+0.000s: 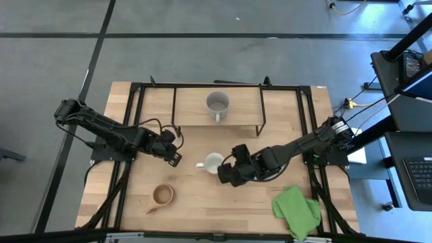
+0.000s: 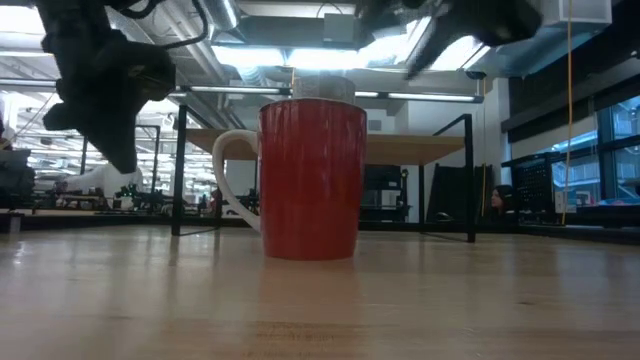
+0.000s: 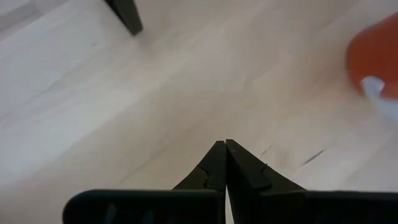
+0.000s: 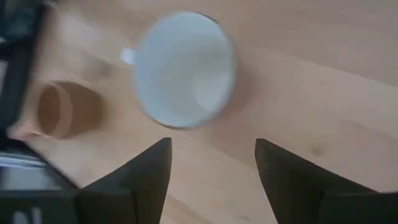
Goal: Stack small to large cups/mugs on shelf
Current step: Put the red mug on the shelf
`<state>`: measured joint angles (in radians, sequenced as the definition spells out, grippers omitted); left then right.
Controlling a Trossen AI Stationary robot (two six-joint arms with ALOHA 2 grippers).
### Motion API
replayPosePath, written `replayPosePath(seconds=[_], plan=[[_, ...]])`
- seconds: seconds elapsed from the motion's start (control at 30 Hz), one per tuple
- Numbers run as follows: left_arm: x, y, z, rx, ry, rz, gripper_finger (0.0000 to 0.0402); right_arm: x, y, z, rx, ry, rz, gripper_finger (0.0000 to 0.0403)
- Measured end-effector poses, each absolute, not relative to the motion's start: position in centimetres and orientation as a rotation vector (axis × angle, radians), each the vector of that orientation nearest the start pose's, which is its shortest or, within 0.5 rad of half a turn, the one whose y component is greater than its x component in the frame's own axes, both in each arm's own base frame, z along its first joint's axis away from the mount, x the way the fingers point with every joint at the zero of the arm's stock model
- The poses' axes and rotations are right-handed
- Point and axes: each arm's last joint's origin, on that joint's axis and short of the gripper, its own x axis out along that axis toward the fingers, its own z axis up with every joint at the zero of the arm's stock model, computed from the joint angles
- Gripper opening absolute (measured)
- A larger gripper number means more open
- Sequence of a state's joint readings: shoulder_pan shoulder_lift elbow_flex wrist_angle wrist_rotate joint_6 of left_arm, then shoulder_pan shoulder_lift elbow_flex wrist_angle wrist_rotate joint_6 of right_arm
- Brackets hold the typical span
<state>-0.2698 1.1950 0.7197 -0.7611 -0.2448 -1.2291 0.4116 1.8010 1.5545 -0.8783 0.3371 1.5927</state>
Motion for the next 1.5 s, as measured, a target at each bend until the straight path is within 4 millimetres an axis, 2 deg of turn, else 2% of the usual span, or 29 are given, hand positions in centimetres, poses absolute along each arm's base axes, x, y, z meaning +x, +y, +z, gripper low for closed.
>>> replayPosePath(seconds=[0.27, 0.43, 0.53, 0.67, 0.8, 1.1, 1.3, 1.5], plan=[[18.1, -4.5, 19.6, -0.619, 1.144, 0.719, 0.0, 35.6, 11.9, 27.3, 1.097, 0.689, -0.824, 0.0232], [18.0, -4.5, 19.7, -0.559, 1.163, 0.683, 0.0, 37.1, 10.8, 25.6, 1.123, 0.722, -0.853, 0.0232], [17.9, -4.4, 19.8, -0.537, 1.167, 0.664, 0.0, 38.2, 10.7, 24.9, 1.14, 0.755, -0.854, 0.0232], [17.7, -4.3, 20.0, -0.51, 1.16, 0.65, 0.0, 39.1, 10.8, 25.2, 1.124, 0.785, -0.879, 0.023], [17.6, -4.1, 20.3, -0.491, 1.151, 0.638, 0.0, 38.9, 10.8, 25.9, 1.076, 0.856, -0.934, 0.0219], [17.7, -3.3, 20.3, -0.454, 1.159, 0.631, 0.0, 39.9, 11.4, 24.1, 1.095, 0.938, -0.923, 0.021], [17.8, -3.1, 20.3, -0.442, 1.164, 0.627, 0.0, 39.7, 11.3, 24.1, 1.083, 0.952, -0.937, 0.0206], [17.8, -3.1, 20.3, -0.442, 1.164, 0.627, 0.0, 39.5, 11.2, 23.6, 1.065, 0.97, -0.957, 0.0179]])
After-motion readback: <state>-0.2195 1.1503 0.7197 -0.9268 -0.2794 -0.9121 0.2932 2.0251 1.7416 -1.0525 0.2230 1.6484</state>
